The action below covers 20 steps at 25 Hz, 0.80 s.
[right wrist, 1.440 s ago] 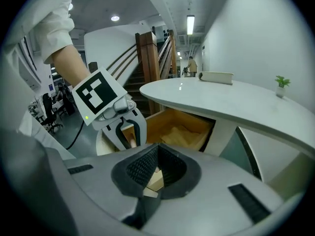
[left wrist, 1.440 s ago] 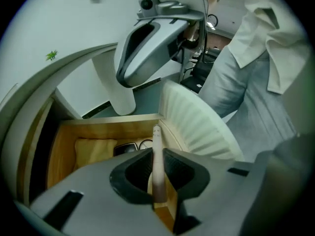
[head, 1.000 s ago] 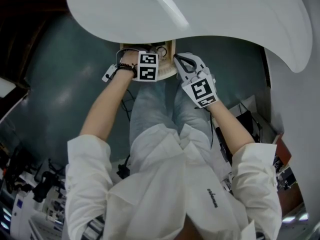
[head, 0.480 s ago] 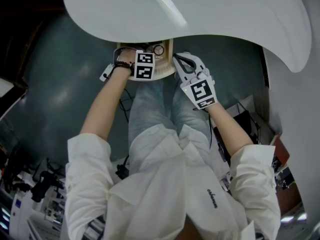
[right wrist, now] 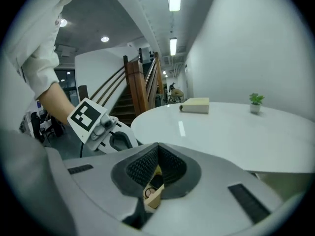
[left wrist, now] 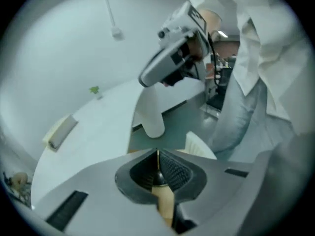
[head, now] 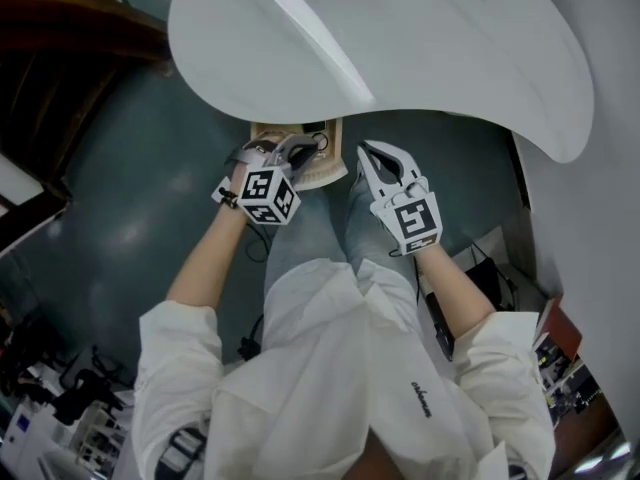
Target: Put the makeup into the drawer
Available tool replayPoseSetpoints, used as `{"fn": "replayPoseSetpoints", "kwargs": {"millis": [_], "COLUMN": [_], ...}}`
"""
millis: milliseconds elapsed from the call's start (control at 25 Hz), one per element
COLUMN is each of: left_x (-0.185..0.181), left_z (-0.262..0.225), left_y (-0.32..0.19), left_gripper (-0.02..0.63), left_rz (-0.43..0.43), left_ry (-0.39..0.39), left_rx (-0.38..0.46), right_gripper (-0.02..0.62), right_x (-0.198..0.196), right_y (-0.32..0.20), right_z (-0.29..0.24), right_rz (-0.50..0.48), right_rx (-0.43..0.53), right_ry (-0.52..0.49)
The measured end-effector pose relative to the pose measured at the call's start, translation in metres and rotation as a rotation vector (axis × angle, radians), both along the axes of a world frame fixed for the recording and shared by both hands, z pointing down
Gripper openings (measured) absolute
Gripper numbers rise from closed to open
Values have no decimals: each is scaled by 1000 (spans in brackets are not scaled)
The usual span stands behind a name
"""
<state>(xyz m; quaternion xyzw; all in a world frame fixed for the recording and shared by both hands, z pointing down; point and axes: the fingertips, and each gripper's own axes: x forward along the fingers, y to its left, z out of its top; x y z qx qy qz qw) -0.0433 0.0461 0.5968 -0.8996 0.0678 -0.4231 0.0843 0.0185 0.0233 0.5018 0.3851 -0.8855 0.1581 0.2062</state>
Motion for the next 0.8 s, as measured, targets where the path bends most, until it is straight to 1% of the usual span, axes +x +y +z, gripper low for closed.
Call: {"fn": "replayPoseSetpoints", "kwargs": {"millis": [120,240,440,520,600,680,800], "left_x": [4,-7,-31,-41,-53,-64,-71], "left_z": [-72,-145,-264,-314,-352,-379,-413], "left_y": [-17,-35,-48,-57,-64,-66,-66], "left_gripper": [31,31,31,31,31,31,31], "left_rz": [-212,-417,-639,-699,-733,-755,-760], "left_ry": [208,417,726,822,890,933,983], "left_rx": [23,49,135,180,227,265,330], "right_gripper": [17,17,17,17,17,17,17], "right_x": [15,35,79,99,119,140,172], "right_y": [-7,-10,-4,-4,-6,-6,-5], "right_z": [-39,-81,-158,-190,-220,-244,-269], "right_rz": [65,138,270,316,366,416,483], "right_rx": [63,116,239,302,366,412,467], "right_ry": [-37,-52,-100,-115,-131,-146,-153]}}
